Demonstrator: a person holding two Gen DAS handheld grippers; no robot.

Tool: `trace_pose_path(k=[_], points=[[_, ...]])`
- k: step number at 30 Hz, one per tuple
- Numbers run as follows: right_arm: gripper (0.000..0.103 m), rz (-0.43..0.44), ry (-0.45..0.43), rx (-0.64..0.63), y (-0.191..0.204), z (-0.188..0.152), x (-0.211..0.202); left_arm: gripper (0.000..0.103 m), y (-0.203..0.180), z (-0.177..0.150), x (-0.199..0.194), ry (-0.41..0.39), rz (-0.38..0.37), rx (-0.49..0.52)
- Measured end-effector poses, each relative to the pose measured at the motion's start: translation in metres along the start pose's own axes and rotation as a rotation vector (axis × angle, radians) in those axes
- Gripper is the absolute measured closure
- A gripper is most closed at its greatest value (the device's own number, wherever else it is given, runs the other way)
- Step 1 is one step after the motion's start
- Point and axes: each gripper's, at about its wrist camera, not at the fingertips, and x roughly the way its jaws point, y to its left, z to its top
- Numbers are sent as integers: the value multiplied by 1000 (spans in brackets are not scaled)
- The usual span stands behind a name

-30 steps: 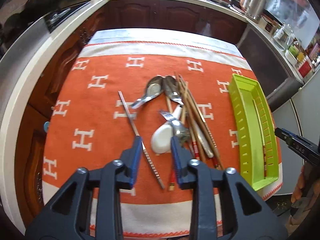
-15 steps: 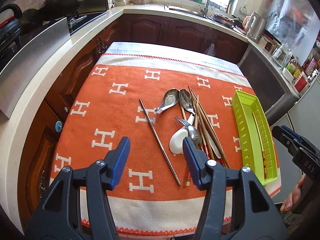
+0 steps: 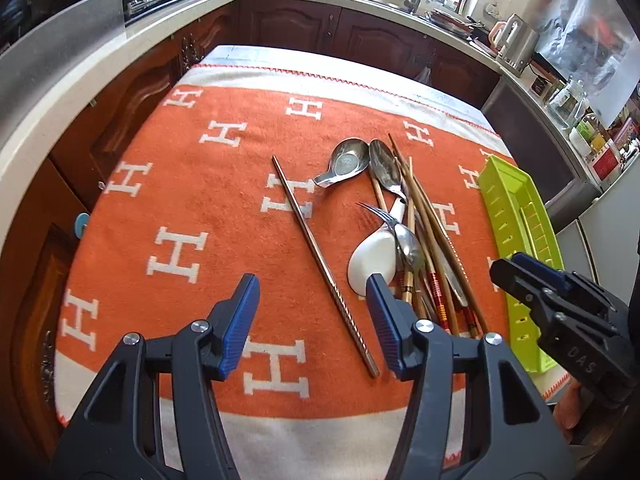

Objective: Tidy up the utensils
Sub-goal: 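Move both open tools back over the utensil pile, then close the right tool on a wooden chopstick in the pile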

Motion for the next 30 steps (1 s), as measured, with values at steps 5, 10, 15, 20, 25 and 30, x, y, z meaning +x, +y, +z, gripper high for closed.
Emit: trace_pose_path(k=[5,10,15,20,25,30], points=[[83,-39,46,-41,1,9,50,51,4,6,33,13,41,-16],[85,-28,81,-45,0,25,85,51,9,11,60,49,65,-45],[88,-36,99,-86,5,36,106,51,9,14,77,70,89,-50],[93,-57,111,-130,12,41,121,51,4,16,83,57,130,-13],[96,-61,93,-152,18,43,124,51,-3,17,87,47,175,25],[96,-30,85,-119,17,39,115,88,-8,17,86,24,178,39]])
